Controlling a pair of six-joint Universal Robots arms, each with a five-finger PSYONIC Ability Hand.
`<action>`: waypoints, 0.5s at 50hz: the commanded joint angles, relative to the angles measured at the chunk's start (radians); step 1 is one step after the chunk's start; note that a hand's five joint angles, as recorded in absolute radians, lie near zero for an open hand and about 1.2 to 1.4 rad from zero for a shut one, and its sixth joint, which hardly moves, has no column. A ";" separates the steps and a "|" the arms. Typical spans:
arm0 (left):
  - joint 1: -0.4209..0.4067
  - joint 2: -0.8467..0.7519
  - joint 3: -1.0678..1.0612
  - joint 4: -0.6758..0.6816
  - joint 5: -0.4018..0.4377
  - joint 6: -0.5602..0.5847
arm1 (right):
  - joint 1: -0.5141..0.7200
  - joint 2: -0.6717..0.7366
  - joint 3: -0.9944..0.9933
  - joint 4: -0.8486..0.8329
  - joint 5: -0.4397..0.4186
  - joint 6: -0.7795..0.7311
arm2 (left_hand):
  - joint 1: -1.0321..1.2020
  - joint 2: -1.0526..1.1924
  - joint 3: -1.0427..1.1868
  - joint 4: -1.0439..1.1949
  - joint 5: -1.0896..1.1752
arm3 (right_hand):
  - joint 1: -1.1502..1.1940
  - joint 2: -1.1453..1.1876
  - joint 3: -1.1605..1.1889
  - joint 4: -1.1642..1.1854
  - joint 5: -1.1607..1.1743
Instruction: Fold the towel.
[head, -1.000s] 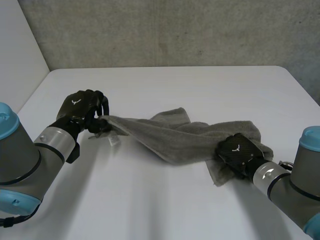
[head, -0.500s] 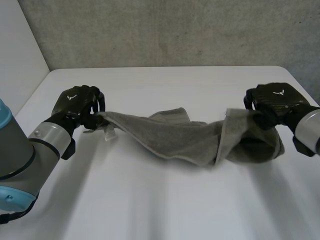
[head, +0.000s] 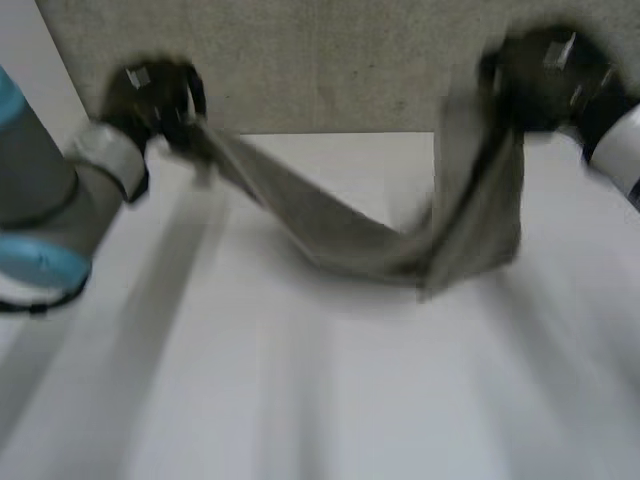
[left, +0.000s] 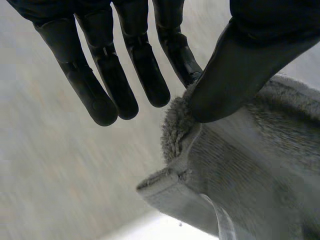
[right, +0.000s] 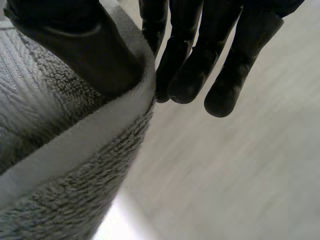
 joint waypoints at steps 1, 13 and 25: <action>0.063 0.085 0.204 0.005 -0.114 -0.112 | -0.123 -0.152 -0.063 -0.374 0.044 0.658 | 0.064 0.036 0.015 0.037 0.035 | 0.061 0.075 0.051 0.054 0.056; 0.119 0.275 -0.155 0.015 -0.008 -0.163 | -0.098 0.001 -0.140 0.170 -0.177 0.223 | 0.064 0.036 0.015 0.037 0.035 | 0.061 0.075 0.051 0.054 0.056; 0.220 0.404 -0.672 0.091 0.127 -0.045 | -0.078 0.211 -0.059 0.565 -0.136 -0.410 | 0.064 0.036 0.015 0.037 0.035 | 0.061 0.075 0.051 0.054 0.056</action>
